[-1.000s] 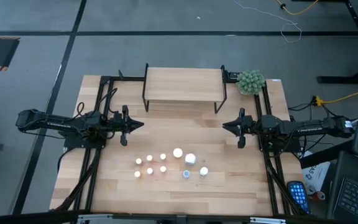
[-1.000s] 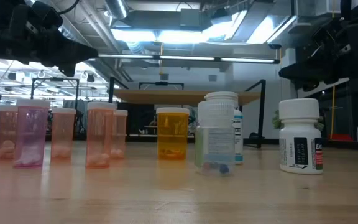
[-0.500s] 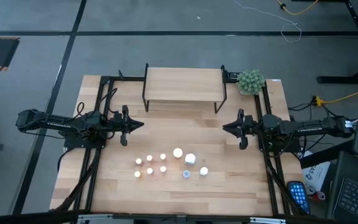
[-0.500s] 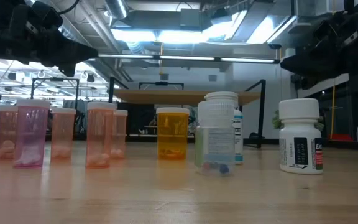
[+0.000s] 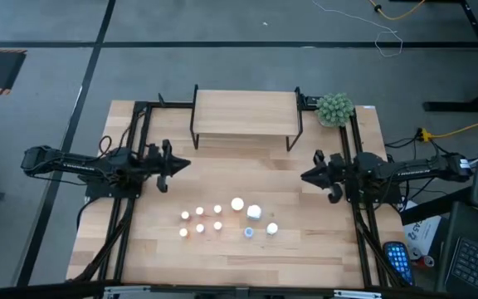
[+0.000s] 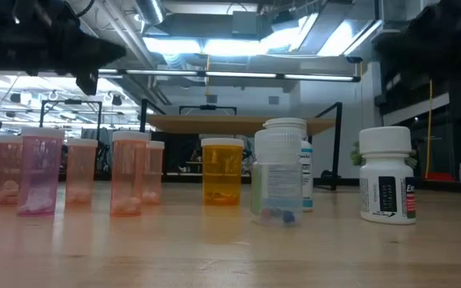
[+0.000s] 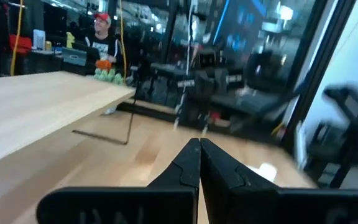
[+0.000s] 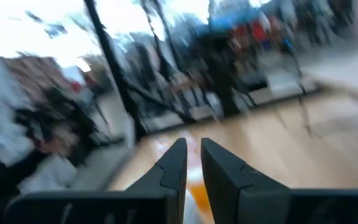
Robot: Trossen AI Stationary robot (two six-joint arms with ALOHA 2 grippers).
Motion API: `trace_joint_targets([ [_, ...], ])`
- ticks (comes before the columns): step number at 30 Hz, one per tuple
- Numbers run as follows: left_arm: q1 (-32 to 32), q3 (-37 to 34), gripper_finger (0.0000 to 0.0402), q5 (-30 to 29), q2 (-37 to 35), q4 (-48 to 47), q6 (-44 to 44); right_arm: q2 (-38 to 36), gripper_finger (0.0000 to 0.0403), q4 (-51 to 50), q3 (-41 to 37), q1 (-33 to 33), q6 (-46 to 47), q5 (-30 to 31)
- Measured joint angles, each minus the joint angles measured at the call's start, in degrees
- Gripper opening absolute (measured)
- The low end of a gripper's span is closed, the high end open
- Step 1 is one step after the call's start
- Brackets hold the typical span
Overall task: Pick and place medicine bottles onto shelf by color
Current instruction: Put the small white pill bottle on the shelf
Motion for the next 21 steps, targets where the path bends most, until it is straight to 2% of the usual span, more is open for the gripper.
trace_joint_targets([
  [3,0.0,0.0,0.0,0.0,0.0,3.9,-0.3,0.0,0.0052,5.0,2.1,0.8,-1.2,-0.3],
  [6,0.0,0.0,0.0,0.0,0.0,8.0,2.4,0.9,0.0052,3.1,7.3,1.6,-5.7,-1.5],
  [10,0.0,0.0,0.0,0.0,0.0,9.9,4.9,6.1,0.0052,-8.0,17.5,2.8,-9.1,-2.4],
  [16,0.0,0.0,0.0,0.0,0.0,10.1,6.0,19.7,0.0052,-29.9,33.2,3.8,-9.2,-1.2],
  [21,0.0,0.0,0.0,0.0,0.0,10.1,6.0,29.3,0.0052,-39.6,41.0,5.0,-9.2,-1.3],
])
